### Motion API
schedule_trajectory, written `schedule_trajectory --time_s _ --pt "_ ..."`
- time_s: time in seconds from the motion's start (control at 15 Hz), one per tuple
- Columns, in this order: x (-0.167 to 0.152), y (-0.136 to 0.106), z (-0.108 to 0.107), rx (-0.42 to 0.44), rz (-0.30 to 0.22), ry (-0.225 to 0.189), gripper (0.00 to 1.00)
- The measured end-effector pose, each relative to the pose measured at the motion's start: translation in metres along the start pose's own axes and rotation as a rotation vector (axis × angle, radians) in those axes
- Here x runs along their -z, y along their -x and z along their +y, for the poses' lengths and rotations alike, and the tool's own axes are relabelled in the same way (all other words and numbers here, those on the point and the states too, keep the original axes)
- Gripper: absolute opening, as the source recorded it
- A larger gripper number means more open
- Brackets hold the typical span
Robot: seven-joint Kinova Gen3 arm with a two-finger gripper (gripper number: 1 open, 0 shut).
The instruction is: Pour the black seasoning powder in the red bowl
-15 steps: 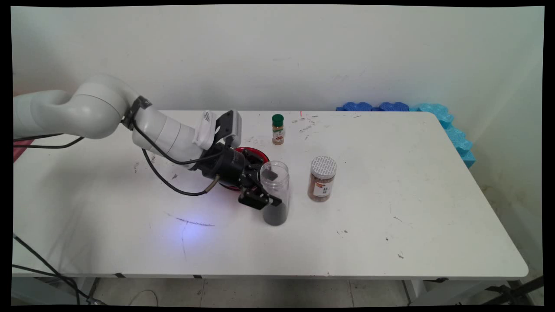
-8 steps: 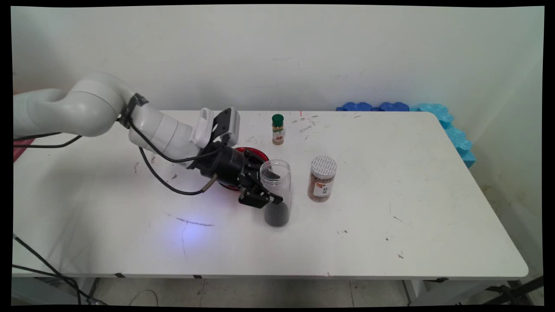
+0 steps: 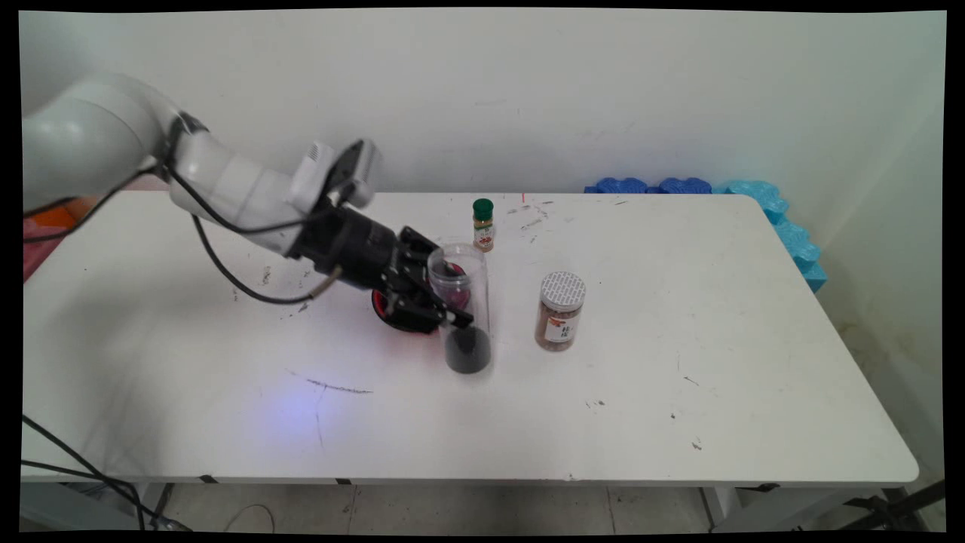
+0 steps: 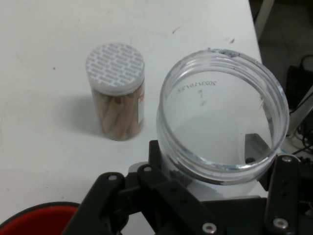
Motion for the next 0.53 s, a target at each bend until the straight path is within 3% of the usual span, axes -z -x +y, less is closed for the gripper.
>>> schedule_trajectory --time_s 0.53 --pt "0.081 -0.017 -0.009 -0.024 0.034 0.036 0.00"
